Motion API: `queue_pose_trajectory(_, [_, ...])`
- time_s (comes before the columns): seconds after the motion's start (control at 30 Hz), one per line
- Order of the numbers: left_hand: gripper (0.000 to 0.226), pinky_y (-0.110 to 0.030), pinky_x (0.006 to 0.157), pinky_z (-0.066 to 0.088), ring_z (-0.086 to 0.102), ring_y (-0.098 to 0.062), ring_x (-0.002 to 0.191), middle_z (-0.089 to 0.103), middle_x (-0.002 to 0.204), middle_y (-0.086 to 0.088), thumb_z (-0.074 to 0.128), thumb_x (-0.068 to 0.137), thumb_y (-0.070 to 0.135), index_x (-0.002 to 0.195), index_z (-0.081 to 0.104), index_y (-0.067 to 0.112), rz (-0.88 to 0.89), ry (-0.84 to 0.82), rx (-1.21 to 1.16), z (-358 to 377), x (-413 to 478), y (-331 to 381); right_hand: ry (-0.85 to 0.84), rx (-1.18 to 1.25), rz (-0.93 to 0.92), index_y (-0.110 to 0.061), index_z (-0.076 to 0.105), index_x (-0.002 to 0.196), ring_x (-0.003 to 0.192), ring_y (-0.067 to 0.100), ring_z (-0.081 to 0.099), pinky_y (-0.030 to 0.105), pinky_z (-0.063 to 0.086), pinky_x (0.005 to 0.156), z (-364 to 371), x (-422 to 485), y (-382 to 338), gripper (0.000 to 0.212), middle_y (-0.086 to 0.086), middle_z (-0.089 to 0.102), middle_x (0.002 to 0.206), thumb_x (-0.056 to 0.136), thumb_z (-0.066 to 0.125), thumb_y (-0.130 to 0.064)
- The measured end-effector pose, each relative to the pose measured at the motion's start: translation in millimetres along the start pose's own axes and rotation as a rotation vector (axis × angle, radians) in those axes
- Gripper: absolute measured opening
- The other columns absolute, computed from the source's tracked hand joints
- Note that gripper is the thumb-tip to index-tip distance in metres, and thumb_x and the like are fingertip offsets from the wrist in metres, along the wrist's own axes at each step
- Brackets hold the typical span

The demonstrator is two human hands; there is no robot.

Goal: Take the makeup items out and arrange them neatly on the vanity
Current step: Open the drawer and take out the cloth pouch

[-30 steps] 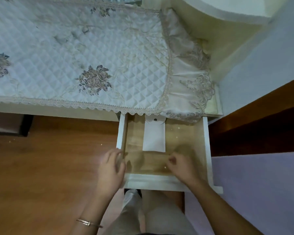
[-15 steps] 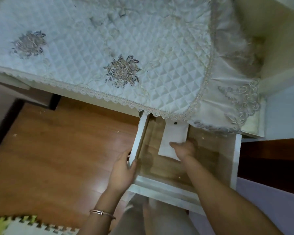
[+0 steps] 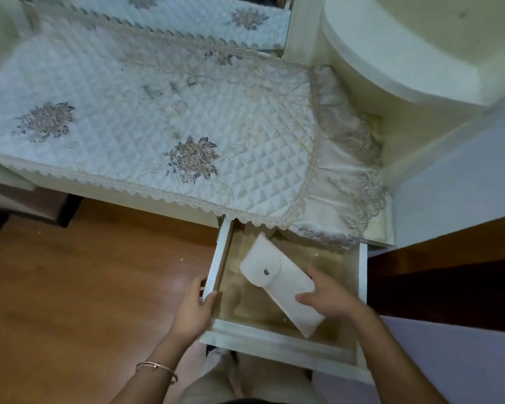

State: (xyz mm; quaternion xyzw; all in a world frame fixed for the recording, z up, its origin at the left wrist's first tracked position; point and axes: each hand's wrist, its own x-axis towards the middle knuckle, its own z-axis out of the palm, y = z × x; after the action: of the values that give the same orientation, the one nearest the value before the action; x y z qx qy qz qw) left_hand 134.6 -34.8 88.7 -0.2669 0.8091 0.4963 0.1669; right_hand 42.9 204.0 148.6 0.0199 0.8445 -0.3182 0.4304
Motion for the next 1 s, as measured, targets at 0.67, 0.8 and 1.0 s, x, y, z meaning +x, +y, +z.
queue_pose_trajectory(0.67, [0.027,-0.005,0.063,0.046,0.054,0.006,0.094,0.056,0.108,0.017,0.058,0.088,0.021,0.097,0.048,0.044,-0.053,-0.073,-0.130,-8.9,5.0,-0.1,0.615,0.463,-0.106,-0.004,0.050,0.115,0.106,0.029,0.052,0.033,0.044,0.085,-57.1,125.9,-145.3,0.038,0.009,0.056,0.113,0.078,0.059,-0.007])
queue_pose_trajectory(0.8, [0.021,-0.015,0.066,0.051,0.058,-0.007,0.099,0.060,0.107,0.013,0.056,0.089,0.018,0.103,0.052,0.034,-0.081,-0.094,-0.187,-11.2,5.0,1.6,0.631,0.479,-0.186,-0.011,0.051,0.121,0.108,0.023,0.055,0.027,0.045,0.091,-26.4,75.7,-87.1,0.037,0.006,0.057,0.112,0.085,0.057,-0.006])
queue_pose_trajectory(1.0, [0.023,-0.027,0.053,0.052,0.062,-0.017,0.083,0.061,0.104,-0.003,0.055,0.090,0.019,0.113,0.051,0.016,-0.136,-0.105,-0.209,-12.9,12.3,18.7,0.469,0.430,-0.025,-0.018,0.060,0.097,0.094,0.020,0.061,0.019,0.044,0.070,31.6,-8.3,17.5,0.011,-0.003,0.064,0.090,0.088,0.059,-0.012])
